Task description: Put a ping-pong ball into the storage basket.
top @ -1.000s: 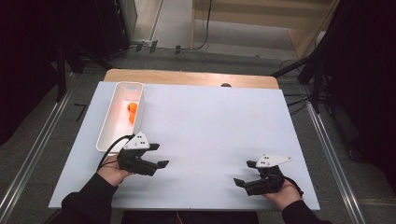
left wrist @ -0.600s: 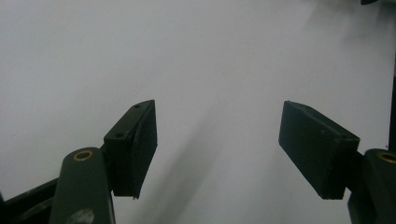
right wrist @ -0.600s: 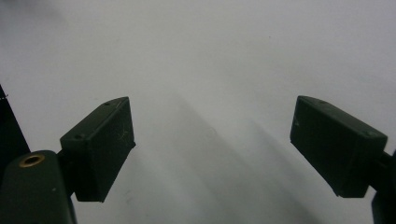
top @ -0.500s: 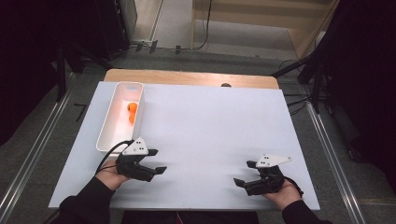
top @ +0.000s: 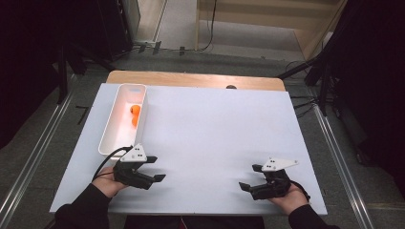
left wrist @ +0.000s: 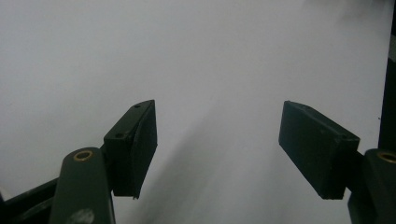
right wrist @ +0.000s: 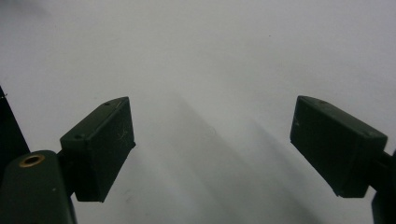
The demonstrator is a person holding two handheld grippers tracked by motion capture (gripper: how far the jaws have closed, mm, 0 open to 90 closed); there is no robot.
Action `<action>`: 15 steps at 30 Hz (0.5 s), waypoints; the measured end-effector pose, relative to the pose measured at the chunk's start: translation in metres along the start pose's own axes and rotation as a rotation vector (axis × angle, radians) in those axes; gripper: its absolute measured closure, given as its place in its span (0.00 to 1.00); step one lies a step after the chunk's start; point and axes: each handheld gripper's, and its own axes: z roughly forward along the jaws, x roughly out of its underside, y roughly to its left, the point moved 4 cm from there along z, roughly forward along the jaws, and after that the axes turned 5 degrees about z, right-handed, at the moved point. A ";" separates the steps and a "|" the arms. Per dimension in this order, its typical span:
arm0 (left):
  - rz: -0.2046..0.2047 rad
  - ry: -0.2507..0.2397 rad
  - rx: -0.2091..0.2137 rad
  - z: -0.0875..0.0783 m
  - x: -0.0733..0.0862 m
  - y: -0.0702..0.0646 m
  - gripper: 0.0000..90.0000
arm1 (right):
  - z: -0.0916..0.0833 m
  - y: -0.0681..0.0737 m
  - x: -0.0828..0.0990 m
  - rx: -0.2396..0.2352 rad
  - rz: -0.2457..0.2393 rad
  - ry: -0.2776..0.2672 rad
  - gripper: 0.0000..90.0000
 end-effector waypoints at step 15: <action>-0.005 0.033 0.008 -0.003 0.009 -0.001 0.31 | 0.000 -0.001 0.001 0.000 -0.007 0.002 0.14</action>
